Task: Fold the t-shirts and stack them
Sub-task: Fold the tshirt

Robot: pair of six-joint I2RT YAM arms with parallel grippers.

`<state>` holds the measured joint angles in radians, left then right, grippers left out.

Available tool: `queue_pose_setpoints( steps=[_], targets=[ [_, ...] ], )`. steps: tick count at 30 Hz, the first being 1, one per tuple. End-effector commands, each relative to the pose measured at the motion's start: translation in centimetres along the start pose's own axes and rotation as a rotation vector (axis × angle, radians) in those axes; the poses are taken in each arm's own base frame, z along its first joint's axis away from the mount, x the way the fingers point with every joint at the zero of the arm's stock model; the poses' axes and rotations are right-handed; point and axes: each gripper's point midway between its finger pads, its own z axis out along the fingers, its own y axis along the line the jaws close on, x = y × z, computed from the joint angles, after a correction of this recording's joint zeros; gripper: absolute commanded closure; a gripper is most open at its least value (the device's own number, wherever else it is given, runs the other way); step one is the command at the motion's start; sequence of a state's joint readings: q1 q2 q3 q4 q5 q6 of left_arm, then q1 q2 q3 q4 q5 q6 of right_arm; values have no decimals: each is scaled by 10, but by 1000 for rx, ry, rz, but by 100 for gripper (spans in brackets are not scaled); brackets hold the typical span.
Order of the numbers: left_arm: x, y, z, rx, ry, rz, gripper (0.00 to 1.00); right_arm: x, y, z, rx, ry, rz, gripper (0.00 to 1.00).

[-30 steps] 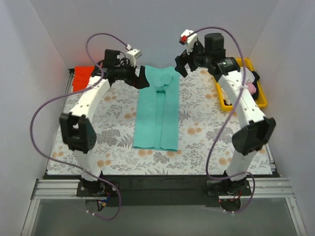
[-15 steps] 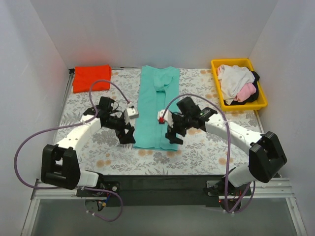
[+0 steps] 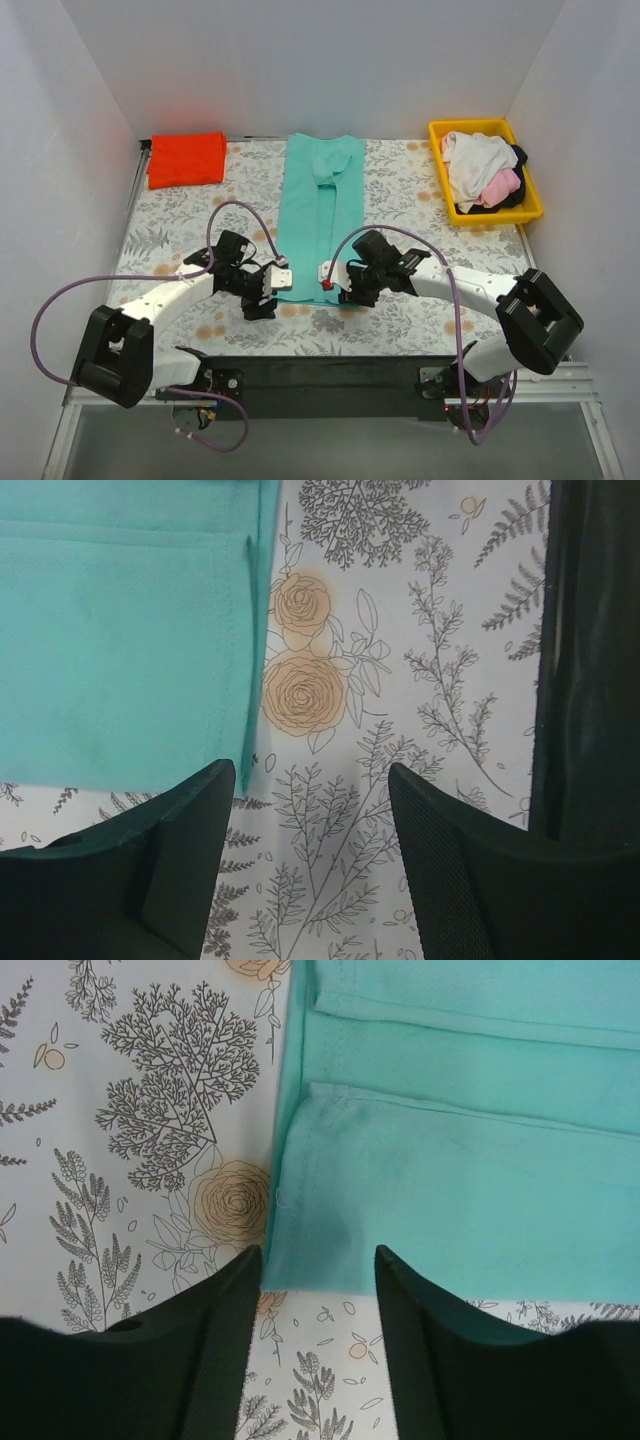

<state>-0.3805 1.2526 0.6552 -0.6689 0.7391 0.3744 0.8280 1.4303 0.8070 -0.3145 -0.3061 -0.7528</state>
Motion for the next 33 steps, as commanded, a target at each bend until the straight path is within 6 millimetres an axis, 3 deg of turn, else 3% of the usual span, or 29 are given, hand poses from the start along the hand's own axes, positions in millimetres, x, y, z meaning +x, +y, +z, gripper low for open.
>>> queue_pose_setpoints(
  steps=[1,9,17,21,22,24,26,29,33],
  targets=[
    [3,16,6,-51,11,126,39,-1,0,12,7,-4,-45,49],
    [13,27,22,-54,77,126,45,9,8,21,-28,26,-55,48],
    [25,27,31,-32,129,118,54,22,25,24,-117,61,-80,36],
    [25,28,31,-40,128,128,59,29,25,31,-129,93,-69,49],
    [24,27,31,-40,123,127,60,32,24,32,-121,104,-66,60],
    [17,28,27,-57,104,142,60,37,23,33,-115,119,-65,71],
    [10,28,24,-67,83,155,59,43,22,34,-98,141,-68,93],
    [-4,35,17,-104,54,176,56,52,17,36,-71,179,-68,99],
    [-3,40,17,-107,76,158,56,55,15,36,-60,196,-61,99]
  ],
)
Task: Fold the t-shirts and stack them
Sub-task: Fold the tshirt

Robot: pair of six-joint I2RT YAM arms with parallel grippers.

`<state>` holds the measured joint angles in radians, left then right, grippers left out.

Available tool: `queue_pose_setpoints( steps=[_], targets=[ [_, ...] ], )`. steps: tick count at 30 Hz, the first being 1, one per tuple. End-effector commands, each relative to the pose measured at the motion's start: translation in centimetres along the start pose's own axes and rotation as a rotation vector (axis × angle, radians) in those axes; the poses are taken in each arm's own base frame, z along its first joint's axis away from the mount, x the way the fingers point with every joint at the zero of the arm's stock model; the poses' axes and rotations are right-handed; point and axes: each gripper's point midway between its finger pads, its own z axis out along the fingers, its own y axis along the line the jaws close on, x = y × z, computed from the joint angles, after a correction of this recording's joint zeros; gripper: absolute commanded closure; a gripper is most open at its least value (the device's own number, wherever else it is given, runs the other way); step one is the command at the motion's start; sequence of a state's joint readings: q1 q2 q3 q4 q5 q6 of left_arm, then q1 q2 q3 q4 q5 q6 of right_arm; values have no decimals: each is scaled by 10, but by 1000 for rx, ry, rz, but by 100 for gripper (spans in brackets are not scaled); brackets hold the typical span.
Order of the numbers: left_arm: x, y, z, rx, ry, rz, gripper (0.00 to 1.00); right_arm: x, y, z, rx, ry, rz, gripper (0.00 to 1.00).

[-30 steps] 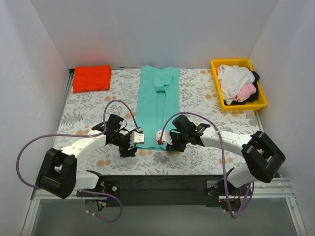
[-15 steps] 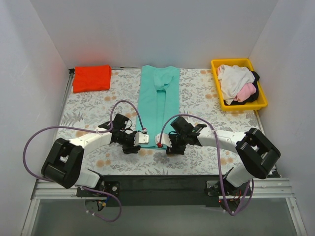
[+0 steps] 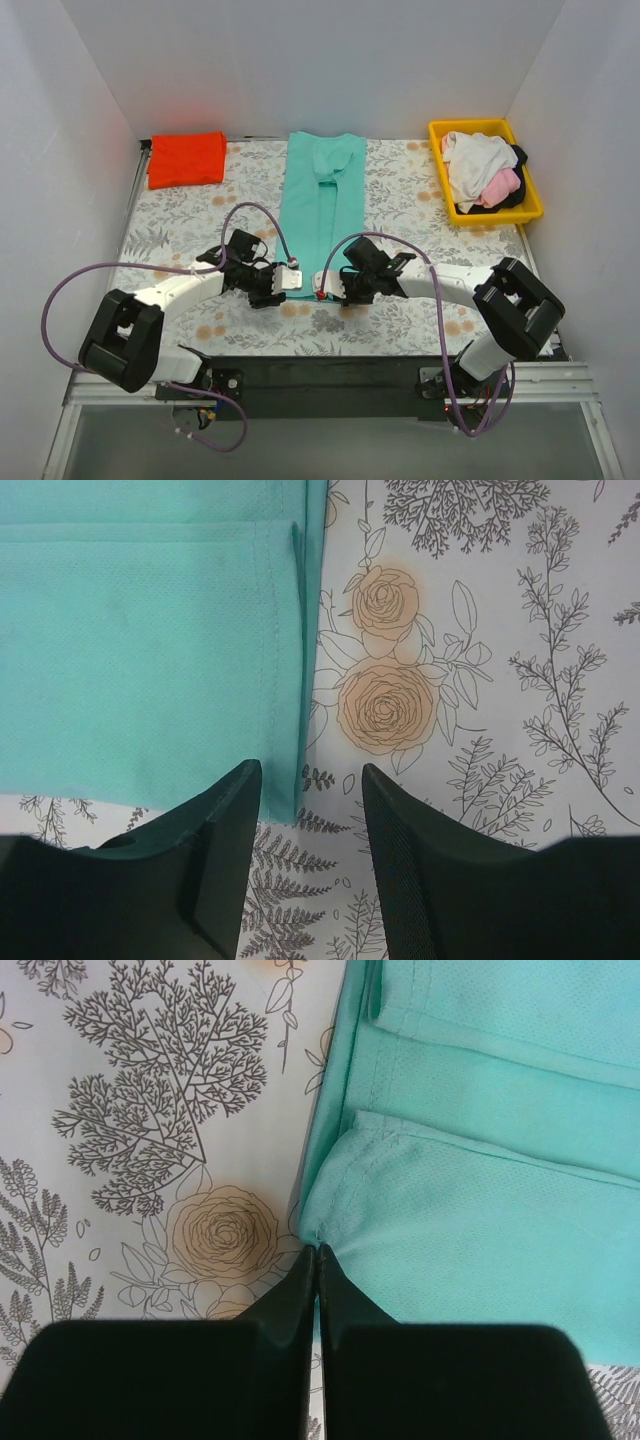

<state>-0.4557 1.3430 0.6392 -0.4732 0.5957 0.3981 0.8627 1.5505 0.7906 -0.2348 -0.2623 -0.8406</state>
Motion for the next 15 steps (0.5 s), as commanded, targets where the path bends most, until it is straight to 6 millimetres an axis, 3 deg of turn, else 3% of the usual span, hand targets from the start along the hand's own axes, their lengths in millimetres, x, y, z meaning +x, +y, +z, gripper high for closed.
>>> queue_pose_setpoints(
  steps=[1,6,12,15],
  targets=[
    [-9,10,-4,-22,-5,39,56,35,17,8,-41,127,38,99],
    [-4,8,3,-10,-7,71,56,31,13,2,-24,104,44,99],
    [-37,24,-16,-65,-80,103,59,29,13,-2,-15,91,45,99],
    [-39,24,-17,-65,-89,115,59,28,13,-1,-18,89,53,99]
  ],
)
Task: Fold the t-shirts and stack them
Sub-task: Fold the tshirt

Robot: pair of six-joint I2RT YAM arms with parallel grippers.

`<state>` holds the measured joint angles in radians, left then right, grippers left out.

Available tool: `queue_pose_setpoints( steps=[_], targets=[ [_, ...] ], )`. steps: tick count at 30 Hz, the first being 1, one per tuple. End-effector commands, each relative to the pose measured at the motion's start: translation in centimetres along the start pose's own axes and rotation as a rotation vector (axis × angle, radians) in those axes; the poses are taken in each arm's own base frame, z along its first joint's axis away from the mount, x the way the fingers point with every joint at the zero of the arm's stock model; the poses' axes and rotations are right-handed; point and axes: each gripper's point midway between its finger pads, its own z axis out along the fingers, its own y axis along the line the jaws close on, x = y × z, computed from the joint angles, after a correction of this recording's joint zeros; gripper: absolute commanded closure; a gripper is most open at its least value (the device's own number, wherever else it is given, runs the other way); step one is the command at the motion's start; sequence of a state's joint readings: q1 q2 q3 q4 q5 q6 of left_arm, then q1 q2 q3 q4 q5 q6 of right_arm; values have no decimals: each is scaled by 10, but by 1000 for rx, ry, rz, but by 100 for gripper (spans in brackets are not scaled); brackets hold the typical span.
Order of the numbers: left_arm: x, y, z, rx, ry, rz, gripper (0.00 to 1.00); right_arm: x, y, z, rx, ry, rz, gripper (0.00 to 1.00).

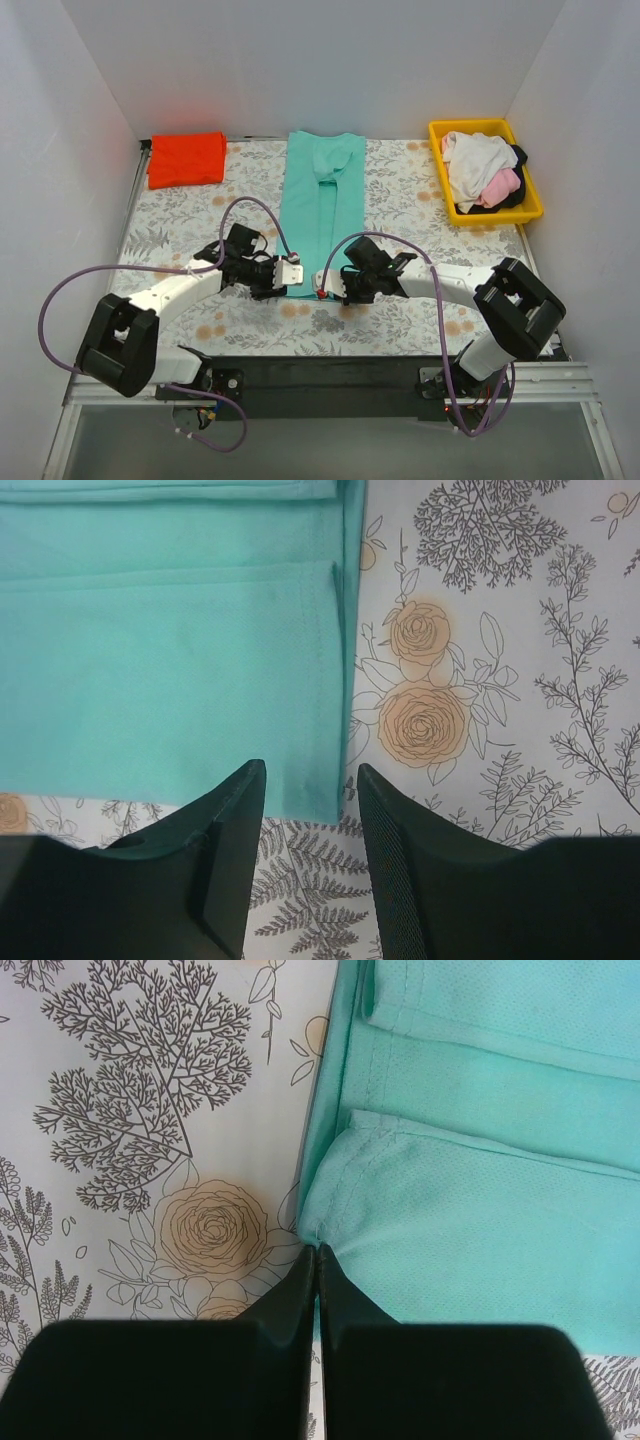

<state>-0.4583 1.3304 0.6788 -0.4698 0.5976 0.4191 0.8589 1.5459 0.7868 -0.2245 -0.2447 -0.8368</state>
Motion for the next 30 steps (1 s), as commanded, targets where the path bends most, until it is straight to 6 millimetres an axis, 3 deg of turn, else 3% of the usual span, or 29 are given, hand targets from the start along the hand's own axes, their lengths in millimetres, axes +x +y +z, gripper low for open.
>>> queue_pose_setpoints(
  steps=[1,10,20,24,30],
  targets=[
    [-20,9,-7,-22,-54,58,59,26,18,0,-44,81,51,99],
    [12,3,16,23,17,49,60,28,21,-1,-49,80,63,99],
    [31,-3,32,79,73,14,75,28,23,2,-74,84,89,99],
    [21,-1,33,84,41,23,100,23,17,-2,-59,72,82,99],
    [-11,-5,21,100,-35,7,100,6,17,-21,-46,10,60,99]
  ],
)
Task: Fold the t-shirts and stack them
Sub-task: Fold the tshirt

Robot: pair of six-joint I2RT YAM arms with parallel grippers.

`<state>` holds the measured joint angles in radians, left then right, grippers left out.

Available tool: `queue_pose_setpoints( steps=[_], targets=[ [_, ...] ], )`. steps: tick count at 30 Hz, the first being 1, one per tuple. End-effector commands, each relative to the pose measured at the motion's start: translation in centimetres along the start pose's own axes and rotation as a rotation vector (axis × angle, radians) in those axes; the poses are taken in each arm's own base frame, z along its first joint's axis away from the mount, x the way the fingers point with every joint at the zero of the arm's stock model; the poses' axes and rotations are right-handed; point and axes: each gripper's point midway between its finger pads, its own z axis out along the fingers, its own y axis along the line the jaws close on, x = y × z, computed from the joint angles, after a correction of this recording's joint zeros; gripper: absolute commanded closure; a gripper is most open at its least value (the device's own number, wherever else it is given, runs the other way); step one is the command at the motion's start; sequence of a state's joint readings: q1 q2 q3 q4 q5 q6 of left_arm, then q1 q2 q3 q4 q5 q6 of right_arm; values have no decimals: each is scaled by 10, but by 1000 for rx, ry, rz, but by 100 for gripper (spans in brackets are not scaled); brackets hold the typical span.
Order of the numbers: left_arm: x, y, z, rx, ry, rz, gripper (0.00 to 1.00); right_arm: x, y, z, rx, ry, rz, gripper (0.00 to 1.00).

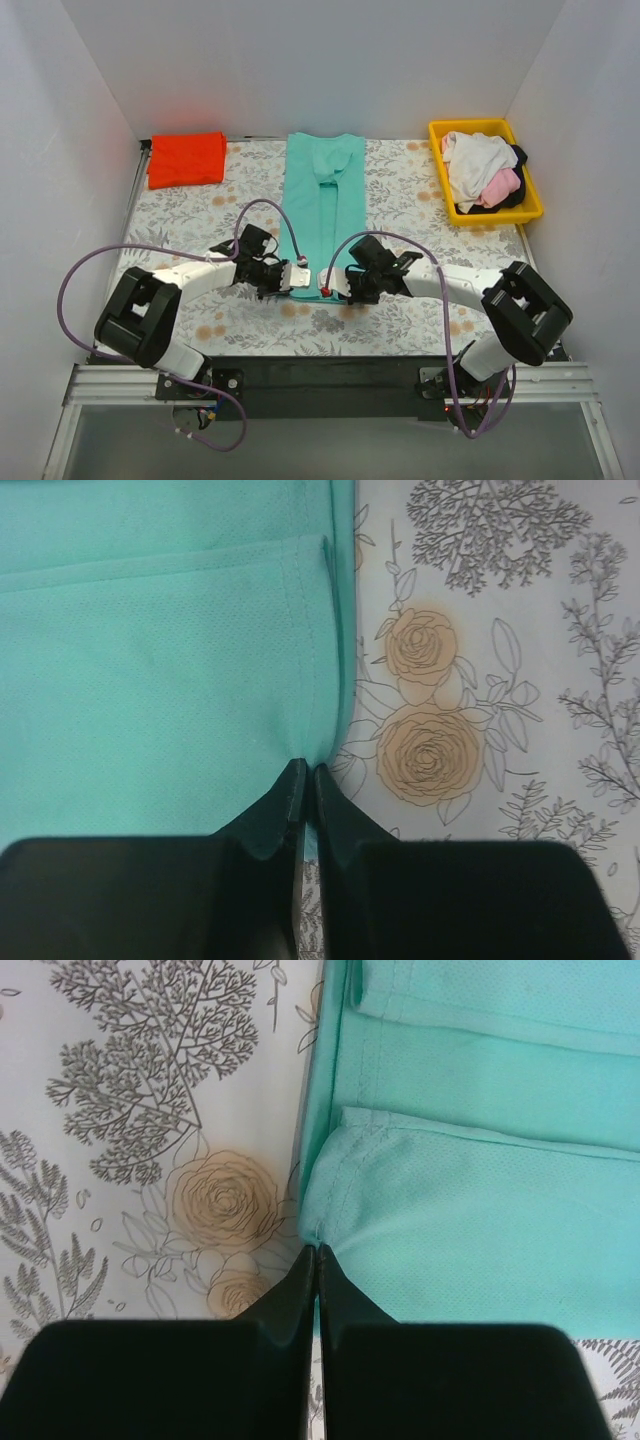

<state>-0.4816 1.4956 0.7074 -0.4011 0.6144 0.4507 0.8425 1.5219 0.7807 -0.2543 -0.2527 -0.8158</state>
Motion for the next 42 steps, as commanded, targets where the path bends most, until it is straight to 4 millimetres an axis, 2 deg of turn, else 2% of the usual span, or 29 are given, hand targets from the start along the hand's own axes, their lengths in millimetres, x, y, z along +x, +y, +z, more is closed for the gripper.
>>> queue_pose_setpoints(
  steps=[1,3,5,7,8,10,12,13,15,16,19,20,21,25,28,29,31,33,34,35,37,38,40,41,42],
  targets=[
    [-24,-11,-11,37,-44,14,100,-2,18,-18,-52,-10,25,99],
    [-27,-29,-15,78,-16,68,100,-4,26,-28,-62,-17,3,99],
    [-35,-40,-20,99,-30,85,100,-4,38,-36,-78,-19,-27,99],
    [-46,-53,-31,143,-40,61,100,-14,48,-48,-84,-64,-60,99],
    [-51,-61,-33,165,-45,33,100,-10,59,-54,-123,-50,-46,99],
    [-66,-69,-45,184,-80,-2,100,-24,64,-69,-140,-91,-44,99],
    [-79,-68,-57,151,-102,-53,100,-31,63,-84,-114,-112,-50,99],
    [-89,-60,-64,124,-117,-48,100,-38,54,-92,-76,-122,-67,99],
    [-94,-54,-71,102,-107,-58,100,-45,43,-104,-26,-135,-103,99],
    [-100,-43,-77,73,-115,-58,100,-54,34,-112,-1,-152,-128,99],
    [-107,-24,-80,47,-127,-55,100,-56,15,-116,4,-153,-115,99],
    [-111,-13,-82,33,-129,-50,100,-64,1,-123,30,-167,-123,99],
    [-113,-6,-83,23,-132,-41,100,-61,-10,-121,38,-154,-118,99],
    [-116,27,-88,-33,-139,-12,100,-71,-48,-131,89,-166,-140,99],
    [-113,59,-95,-88,-141,-7,100,-75,-70,-135,109,-165,-166,99],
    [-105,71,-94,-95,-132,-22,100,-76,-75,-135,111,-165,-172,99],
    [-106,90,-103,-124,-147,-18,100,-76,-93,-135,127,-164,-179,99],
    [-104,106,-104,-140,-149,-10,100,-70,-106,-131,128,-153,-168,99],
    [-104,111,-104,-144,-151,-7,100,-76,-115,-136,144,-164,-182,99],
    [-99,118,-101,-144,-148,-18,100,-75,-120,-135,146,-160,-191,99],
    [-102,130,-103,-161,-156,4,100,-73,-134,-135,157,-156,-195,99],
    [-96,137,-100,-160,-152,-1,100,-69,-138,-129,147,-147,-200,99],
    [-93,149,-99,-173,-148,11,100,-64,-151,-128,158,-144,-195,99],
    [-85,156,-95,-171,-142,-7,100,-67,-159,-131,169,-148,-200,99],
    [-82,162,-94,-182,-146,-5,100,-59,-166,-124,162,-139,-189,99]
  ],
)
